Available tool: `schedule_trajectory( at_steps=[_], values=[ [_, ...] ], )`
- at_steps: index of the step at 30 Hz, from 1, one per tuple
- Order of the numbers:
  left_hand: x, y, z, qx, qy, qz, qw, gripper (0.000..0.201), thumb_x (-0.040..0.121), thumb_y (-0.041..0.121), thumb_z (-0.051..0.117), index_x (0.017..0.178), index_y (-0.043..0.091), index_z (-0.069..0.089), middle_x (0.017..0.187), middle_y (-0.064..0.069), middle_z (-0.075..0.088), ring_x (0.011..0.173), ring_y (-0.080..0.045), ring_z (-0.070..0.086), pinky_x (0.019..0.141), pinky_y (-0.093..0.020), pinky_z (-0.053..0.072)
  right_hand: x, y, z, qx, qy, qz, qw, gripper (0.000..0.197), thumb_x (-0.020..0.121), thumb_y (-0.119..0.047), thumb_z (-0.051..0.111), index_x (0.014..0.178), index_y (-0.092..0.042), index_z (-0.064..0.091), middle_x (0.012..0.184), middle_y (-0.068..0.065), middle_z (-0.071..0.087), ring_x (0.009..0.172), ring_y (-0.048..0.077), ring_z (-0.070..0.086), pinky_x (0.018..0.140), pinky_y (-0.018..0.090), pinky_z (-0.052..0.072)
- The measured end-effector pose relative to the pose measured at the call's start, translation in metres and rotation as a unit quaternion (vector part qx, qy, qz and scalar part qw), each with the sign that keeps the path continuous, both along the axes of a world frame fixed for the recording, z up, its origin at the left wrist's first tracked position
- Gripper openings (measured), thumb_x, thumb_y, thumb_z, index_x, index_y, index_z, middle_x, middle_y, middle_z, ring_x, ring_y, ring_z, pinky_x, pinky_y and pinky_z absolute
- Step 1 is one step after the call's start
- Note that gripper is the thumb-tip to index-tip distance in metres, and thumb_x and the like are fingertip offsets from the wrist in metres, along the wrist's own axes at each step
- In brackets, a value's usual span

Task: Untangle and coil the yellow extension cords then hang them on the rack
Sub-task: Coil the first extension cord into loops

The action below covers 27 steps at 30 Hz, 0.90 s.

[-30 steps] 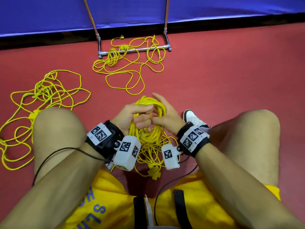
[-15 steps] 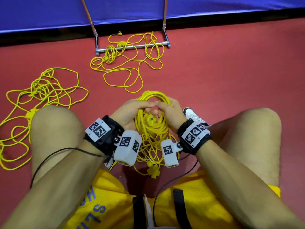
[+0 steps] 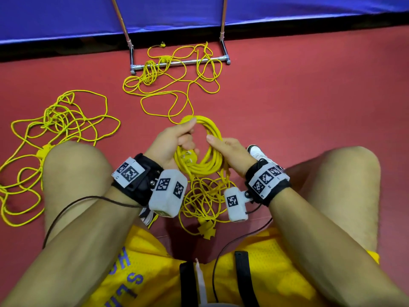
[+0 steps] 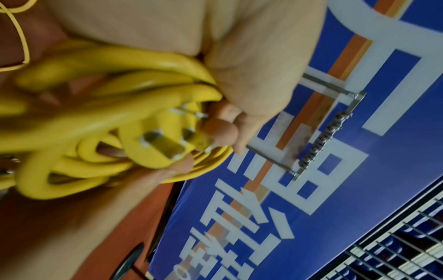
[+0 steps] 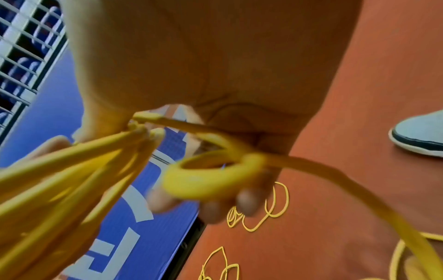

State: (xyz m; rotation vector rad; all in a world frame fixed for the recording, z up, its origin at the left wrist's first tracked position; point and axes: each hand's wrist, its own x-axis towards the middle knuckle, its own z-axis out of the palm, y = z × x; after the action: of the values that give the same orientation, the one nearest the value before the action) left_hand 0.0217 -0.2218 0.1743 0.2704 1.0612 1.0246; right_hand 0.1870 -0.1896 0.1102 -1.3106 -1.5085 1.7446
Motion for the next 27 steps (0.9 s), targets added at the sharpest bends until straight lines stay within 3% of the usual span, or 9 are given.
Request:
schedule_trajectory(
  at_steps=[3, 6, 10, 14, 17, 19, 22, 25, 27],
  values=[
    [-0.013, 0.007, 0.001, 0.006, -0.024, 0.068, 0.997, 0.037, 0.099, 0.039, 0.054, 0.069, 0.019, 0.044, 0.035, 0.010, 0.025, 0.031, -0.003, 0.031, 0.046, -0.018, 0.045, 0.006, 0.001, -0.008, 0.002, -0.102, 0.063, 0.993, 0.073, 0.076, -0.080, 0.043, 0.064, -0.011, 0.063, 0.057, 0.013, 0.059, 0.052, 0.023, 0.051, 0.057, 0.031, 0.042],
    [-0.030, 0.012, -0.001, 0.007, -0.041, 0.136, 0.990, 0.041, 0.099, 0.041, 0.055, 0.066, 0.019, 0.045, 0.035, 0.012, 0.026, 0.031, -0.003, 0.033, 0.047, -0.019, 0.046, 0.015, 0.003, -0.018, 0.010, -0.113, 0.044, 0.993, 0.064, 0.075, -0.079, 0.054, 0.062, -0.016, 0.060, 0.060, 0.008, 0.055, 0.058, 0.019, 0.051, 0.067, 0.033, 0.041],
    [-0.040, 0.009, 0.000, 0.010, -0.052, 0.139, 0.989, 0.042, 0.098, 0.045, 0.055, 0.066, 0.019, 0.045, 0.036, 0.013, 0.027, 0.032, -0.003, 0.035, 0.047, -0.019, 0.046, 0.022, 0.008, -0.017, 0.078, -0.032, -0.071, 0.994, 0.039, 0.090, -0.048, 0.063, 0.069, -0.015, 0.060, 0.055, 0.008, 0.039, 0.051, 0.018, 0.039, 0.051, 0.028, 0.036],
    [-0.042, 0.005, 0.003, 0.033, -0.105, 0.098, 0.989, 0.041, 0.094, 0.048, 0.054, 0.066, 0.021, 0.046, 0.037, 0.013, 0.028, 0.033, -0.003, 0.035, 0.048, -0.018, 0.044, 0.024, 0.014, -0.004, 0.083, 0.072, -0.221, 0.969, 0.039, 0.075, -0.056, 0.065, 0.067, -0.018, 0.064, 0.048, 0.005, 0.034, 0.038, 0.014, 0.024, 0.042, 0.020, 0.020],
    [-0.040, 0.004, 0.005, 0.037, -0.111, 0.127, 0.985, 0.042, 0.096, 0.047, 0.052, 0.065, 0.020, 0.045, 0.035, 0.012, 0.028, 0.031, -0.003, 0.036, 0.047, -0.019, 0.046, 0.021, 0.012, -0.004, 0.052, 0.097, -0.199, 0.974, 0.015, 0.069, -0.033, 0.059, 0.078, -0.021, 0.057, 0.058, 0.001, 0.051, 0.037, 0.012, 0.031, 0.042, 0.017, 0.020],
    [-0.039, 0.004, 0.006, 0.035, -0.109, 0.143, 0.983, 0.044, 0.098, 0.047, 0.051, 0.064, 0.020, 0.044, 0.034, 0.012, 0.028, 0.031, -0.002, 0.037, 0.048, -0.019, 0.047, 0.016, 0.007, -0.007, 0.075, 0.075, -0.158, 0.982, 0.025, 0.059, -0.028, 0.059, 0.080, -0.017, 0.053, 0.055, -0.003, 0.055, 0.043, 0.015, 0.043, 0.044, 0.021, 0.030],
    [-0.037, 0.003, 0.006, 0.028, -0.116, 0.162, 0.980, 0.043, 0.099, 0.046, 0.051, 0.066, 0.020, 0.042, 0.035, 0.012, 0.028, 0.030, -0.002, 0.037, 0.047, -0.019, 0.047, 0.006, -0.004, -0.012, 0.084, 0.094, -0.117, 0.985, 0.030, 0.064, -0.033, 0.064, 0.081, -0.012, 0.051, 0.062, 0.006, 0.052, 0.056, 0.019, 0.053, 0.058, 0.025, 0.044],
    [-0.031, 0.003, 0.005, 0.032, -0.122, 0.174, 0.977, 0.042, 0.098, 0.046, 0.053, 0.067, 0.019, 0.044, 0.035, 0.012, 0.028, 0.030, -0.003, 0.038, 0.048, -0.019, 0.047, -0.003, -0.015, -0.016, 0.082, 0.085, -0.091, 0.989, 0.045, 0.063, -0.042, 0.078, 0.083, -0.014, 0.049, 0.066, 0.005, 0.050, 0.061, 0.017, 0.047, 0.057, 0.021, 0.040],
    [-0.030, 0.003, 0.005, 0.033, -0.125, 0.176, 0.976, 0.042, 0.098, 0.046, 0.053, 0.067, 0.019, 0.044, 0.035, 0.012, 0.028, 0.030, -0.003, 0.038, 0.047, -0.019, 0.047, -0.010, -0.020, -0.020, 0.091, 0.061, -0.101, 0.989, 0.048, 0.064, -0.028, 0.089, 0.084, -0.015, 0.047, 0.067, 0.004, 0.046, 0.057, 0.007, 0.040, 0.053, 0.017, 0.034]
  ],
)
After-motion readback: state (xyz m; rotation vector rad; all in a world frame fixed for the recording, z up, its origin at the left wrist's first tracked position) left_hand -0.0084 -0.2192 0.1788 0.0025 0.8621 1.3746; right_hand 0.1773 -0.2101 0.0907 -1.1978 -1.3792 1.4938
